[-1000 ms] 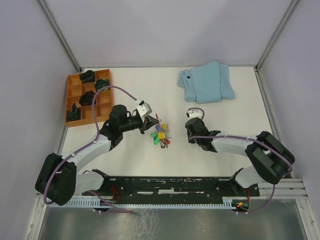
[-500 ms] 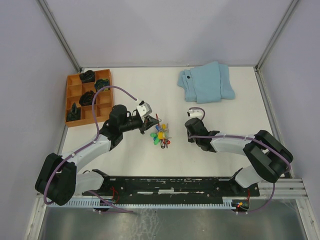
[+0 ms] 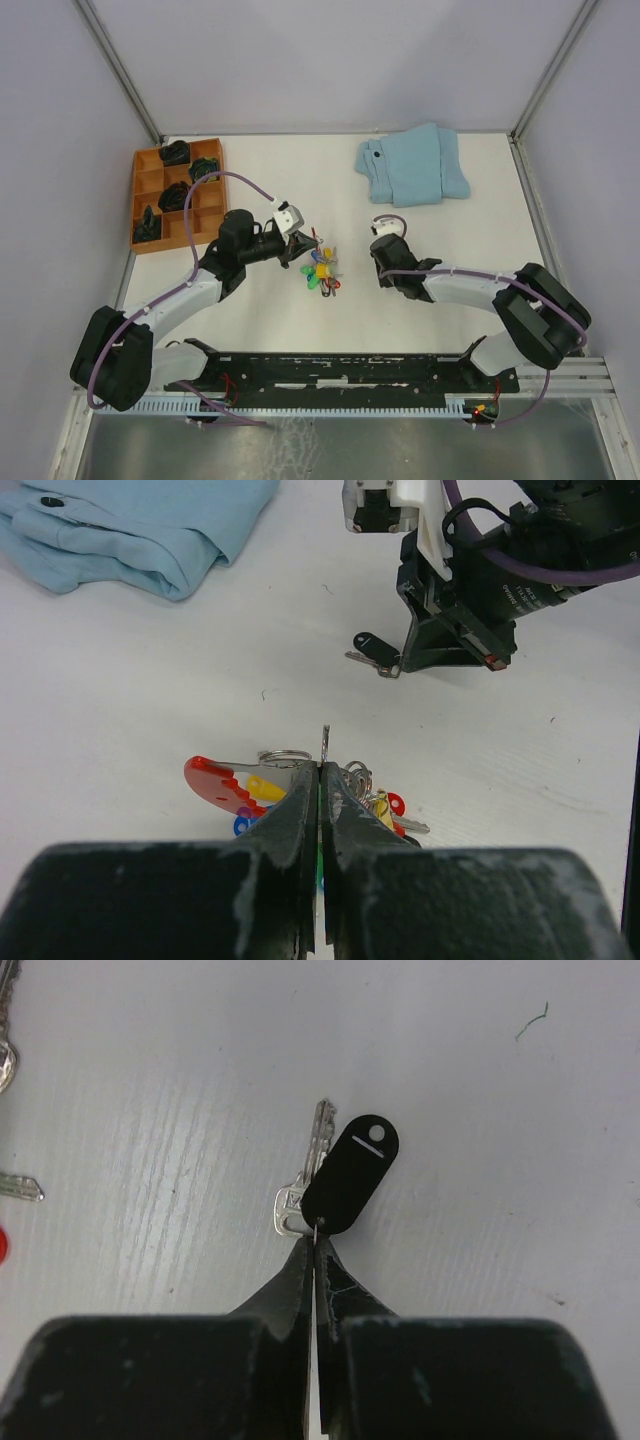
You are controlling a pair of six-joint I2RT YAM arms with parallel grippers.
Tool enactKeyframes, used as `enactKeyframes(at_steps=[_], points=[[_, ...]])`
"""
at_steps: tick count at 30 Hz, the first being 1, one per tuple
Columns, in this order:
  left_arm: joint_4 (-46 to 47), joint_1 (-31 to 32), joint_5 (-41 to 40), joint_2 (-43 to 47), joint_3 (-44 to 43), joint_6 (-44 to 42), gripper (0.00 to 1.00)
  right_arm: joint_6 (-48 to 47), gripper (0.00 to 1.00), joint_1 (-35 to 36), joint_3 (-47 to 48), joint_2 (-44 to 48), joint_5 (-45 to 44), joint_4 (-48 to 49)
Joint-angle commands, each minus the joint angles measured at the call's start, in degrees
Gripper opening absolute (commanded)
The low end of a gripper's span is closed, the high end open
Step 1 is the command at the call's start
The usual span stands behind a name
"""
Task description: Put the keys on the keyring
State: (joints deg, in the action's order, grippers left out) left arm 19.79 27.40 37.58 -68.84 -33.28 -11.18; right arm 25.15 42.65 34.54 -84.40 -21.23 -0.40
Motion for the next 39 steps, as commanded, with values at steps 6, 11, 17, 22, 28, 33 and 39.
enactKeyframes(at_steps=[6, 11, 17, 22, 28, 33, 39], points=[[2.87, 0.15, 1.04, 1.40, -0.48, -2.29, 0.03, -18.69, 0.01, -0.34, 11.33, 7.13, 8.61, -14.52], [3.69, 0.18, 2.18, 1.49, -0.09, -2.48, 0.03, -25.77, 0.01, -1.00, 17.71, 8.71, 11.43, -23.53], [5.13, 0.13, 4.11, 1.43, 0.79, -2.80, 0.03, -34.67, 0.01, -1.94, 23.35, 8.59, 26.04, -28.42], [5.79, 0.15, 6.64, 1.43, 1.36, -3.83, 0.03, -39.27, 0.01, -1.90, 23.98, 9.95, 34.59, -25.36], [6.05, 0.14, 9.53, 1.16, 1.59, -4.91, 0.03, -44.48, 0.01, -1.95, 25.29, 10.09, 44.35, -22.97], [6.74, 0.14, 11.55, 0.93, 1.88, -5.30, 0.03, -46.82, 0.01, -1.74, 25.79, 10.07, 49.51, -22.02], [5.20, 0.00, 14.78, -0.37, 0.96, -6.49, 0.03, -48.48, 0.01, -1.35, 26.34, 9.21, 50.75, -20.68]])
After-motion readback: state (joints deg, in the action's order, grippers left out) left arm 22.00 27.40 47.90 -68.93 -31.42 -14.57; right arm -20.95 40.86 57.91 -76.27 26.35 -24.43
